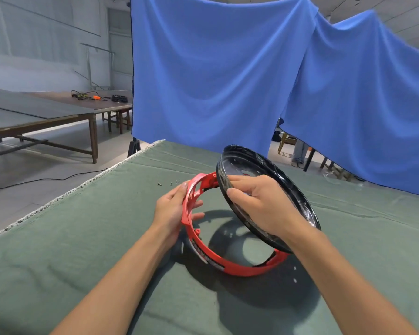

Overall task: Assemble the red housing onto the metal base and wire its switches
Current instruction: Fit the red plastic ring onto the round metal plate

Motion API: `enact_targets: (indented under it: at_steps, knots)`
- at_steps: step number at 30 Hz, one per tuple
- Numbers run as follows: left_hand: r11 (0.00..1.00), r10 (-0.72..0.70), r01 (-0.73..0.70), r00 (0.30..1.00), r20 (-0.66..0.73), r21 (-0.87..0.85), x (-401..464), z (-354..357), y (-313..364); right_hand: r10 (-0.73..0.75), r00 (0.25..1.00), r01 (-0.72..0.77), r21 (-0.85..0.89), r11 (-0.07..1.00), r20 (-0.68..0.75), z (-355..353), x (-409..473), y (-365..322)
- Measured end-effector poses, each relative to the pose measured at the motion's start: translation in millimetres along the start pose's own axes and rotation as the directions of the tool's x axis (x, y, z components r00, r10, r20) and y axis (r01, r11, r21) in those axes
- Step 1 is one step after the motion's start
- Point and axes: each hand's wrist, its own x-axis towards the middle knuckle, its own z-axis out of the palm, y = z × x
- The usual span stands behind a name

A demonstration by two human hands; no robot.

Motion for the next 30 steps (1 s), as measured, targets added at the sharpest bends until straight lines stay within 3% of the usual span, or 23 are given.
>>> enact_targets:
  at_steps: [6, 12, 18, 22, 27, 30]
  knots:
    - [1.000, -0.017, 0.017, 1.000, 0.019, -0.009, -5.7, 1.0, 4.0, 0.000, 0.996, 0.007, -0.080, 0.997, 0.089, 16.4, -8.1, 2.5]
    - [0.998, -0.049, 0.051, 0.998, 0.042, -0.029, -3.2, -1.8, 4.0, 0.007, 0.999, -0.008, 0.040, 0.999, 0.036, 2.1, -12.8, 15.1]
    - [0.998, -0.036, 0.039, 0.998, 0.060, -0.047, -2.2, -1.2, 4.4, 0.023, 0.989, -0.048, 0.166, 0.985, 0.149, -4.6, -21.0, 18.7]
    - [0.997, -0.037, 0.041, 0.998, 0.055, -0.060, -1.5, -0.8, 4.2, -0.022, 0.999, 0.019, 0.043, 0.999, 0.050, 10.0, -31.5, 24.4]
    - [0.997, -0.051, 0.053, 0.998, 0.038, -0.056, -1.9, 0.9, 4.6, -0.021, 0.994, 0.038, -0.160, 0.986, 0.109, 24.1, -42.1, 30.7]
    - [0.998, -0.046, 0.047, 0.998, 0.031, -0.051, -2.7, 0.5, 4.6, 0.005, 0.991, 0.022, -0.198, 0.980, 0.136, 26.9, -42.8, 28.2]
